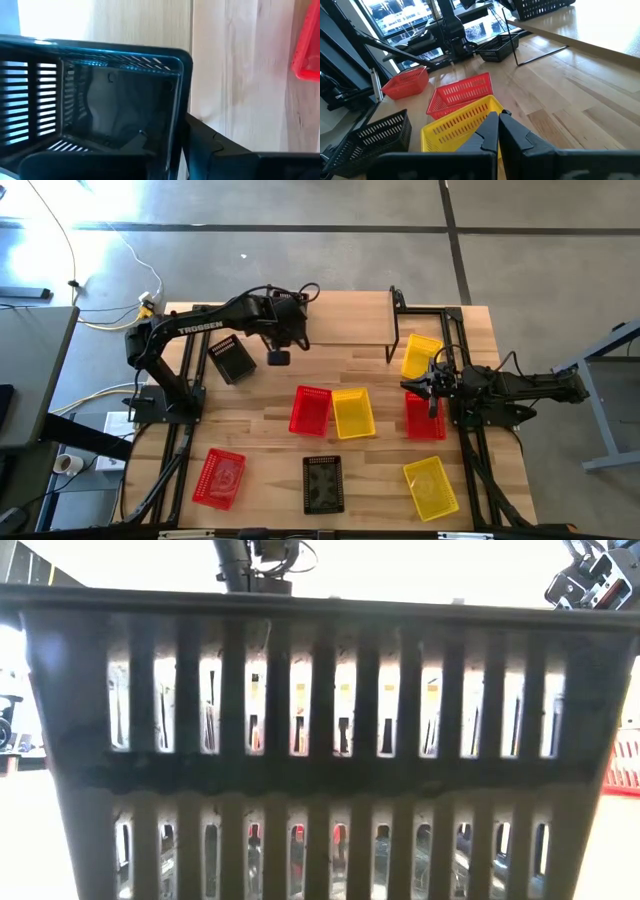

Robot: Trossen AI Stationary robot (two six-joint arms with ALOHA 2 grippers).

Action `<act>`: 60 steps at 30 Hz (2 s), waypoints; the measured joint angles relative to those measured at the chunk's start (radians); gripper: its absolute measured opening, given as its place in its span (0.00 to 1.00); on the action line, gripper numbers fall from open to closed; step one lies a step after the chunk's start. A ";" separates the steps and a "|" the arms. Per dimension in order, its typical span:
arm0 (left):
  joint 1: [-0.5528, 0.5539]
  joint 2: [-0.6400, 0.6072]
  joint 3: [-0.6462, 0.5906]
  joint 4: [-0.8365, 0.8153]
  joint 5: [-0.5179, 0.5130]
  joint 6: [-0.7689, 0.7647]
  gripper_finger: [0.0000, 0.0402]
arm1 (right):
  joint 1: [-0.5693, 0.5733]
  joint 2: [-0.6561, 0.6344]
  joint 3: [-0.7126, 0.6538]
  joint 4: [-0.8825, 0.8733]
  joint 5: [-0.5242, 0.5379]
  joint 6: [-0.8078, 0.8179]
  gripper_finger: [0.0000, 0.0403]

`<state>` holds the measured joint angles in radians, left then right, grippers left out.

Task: Stack baskets on shelf by color
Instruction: Put the middle left black basket on the shelf

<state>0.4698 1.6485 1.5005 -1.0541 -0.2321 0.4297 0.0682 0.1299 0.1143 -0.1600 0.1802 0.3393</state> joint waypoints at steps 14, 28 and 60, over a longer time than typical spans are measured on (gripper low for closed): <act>0.000 0.000 0.102 0.004 0.015 0.000 0.15 | 0.000 0.000 0.000 0.000 0.000 0.000 0.00; 0.001 0.000 0.106 -0.044 -0.019 0.001 0.15 | 0.000 0.000 0.000 0.000 0.000 0.000 0.00; 0.010 -0.001 0.108 -0.107 -0.037 -0.026 0.15 | 0.000 0.000 0.000 0.000 0.000 0.000 0.00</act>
<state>0.4802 1.6474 1.6085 -1.1610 -0.2687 0.4042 0.0682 0.1299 0.1144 -0.1602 0.1802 0.3391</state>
